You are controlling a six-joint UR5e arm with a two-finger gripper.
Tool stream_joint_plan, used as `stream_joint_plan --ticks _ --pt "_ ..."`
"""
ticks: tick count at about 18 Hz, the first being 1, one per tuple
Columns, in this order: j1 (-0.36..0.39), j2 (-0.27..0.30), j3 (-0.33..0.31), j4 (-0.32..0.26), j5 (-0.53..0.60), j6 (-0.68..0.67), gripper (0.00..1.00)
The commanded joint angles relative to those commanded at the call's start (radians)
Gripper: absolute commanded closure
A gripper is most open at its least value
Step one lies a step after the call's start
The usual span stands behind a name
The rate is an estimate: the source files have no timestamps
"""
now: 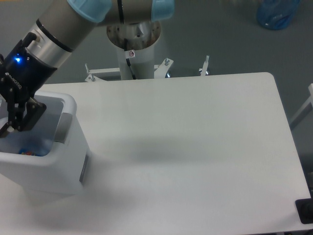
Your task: Place the trash in the trash can
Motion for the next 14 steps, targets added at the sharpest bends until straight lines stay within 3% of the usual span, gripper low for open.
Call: stream_joint_plan --ticks 2,8,12,14 --pt "0.046 -0.002 0.000 0.000 0.002 0.000 0.00" --pt "0.328 -0.035 -0.020 0.003 0.006 0.031 0.00" --pt "0.477 -0.092 -0.037 0.005 0.041 0.174 0.00" --pt "0.506 -0.123 -0.028 0.003 0.134 0.242 0.00"
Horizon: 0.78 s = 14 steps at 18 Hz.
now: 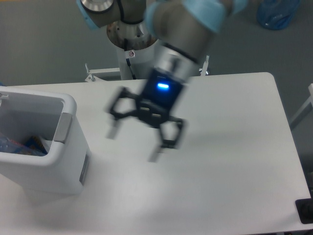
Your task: Place the trash in the trash can
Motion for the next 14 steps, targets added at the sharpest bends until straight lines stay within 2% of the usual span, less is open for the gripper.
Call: stream_joint_plan --ticks 4,7,9,12,14 --pt "0.040 -0.048 0.012 -0.002 0.318 0.222 0.00" --pt "0.045 -0.087 0.061 -0.015 0.405 0.250 0.00" --pt "0.037 -0.101 0.055 -0.026 0.499 0.291 0.00" --pt "0.000 -0.108 0.045 -0.029 0.606 0.443 0.00" --pt "-0.011 -0.109 0.037 -0.035 0.660 0.473 0.00"
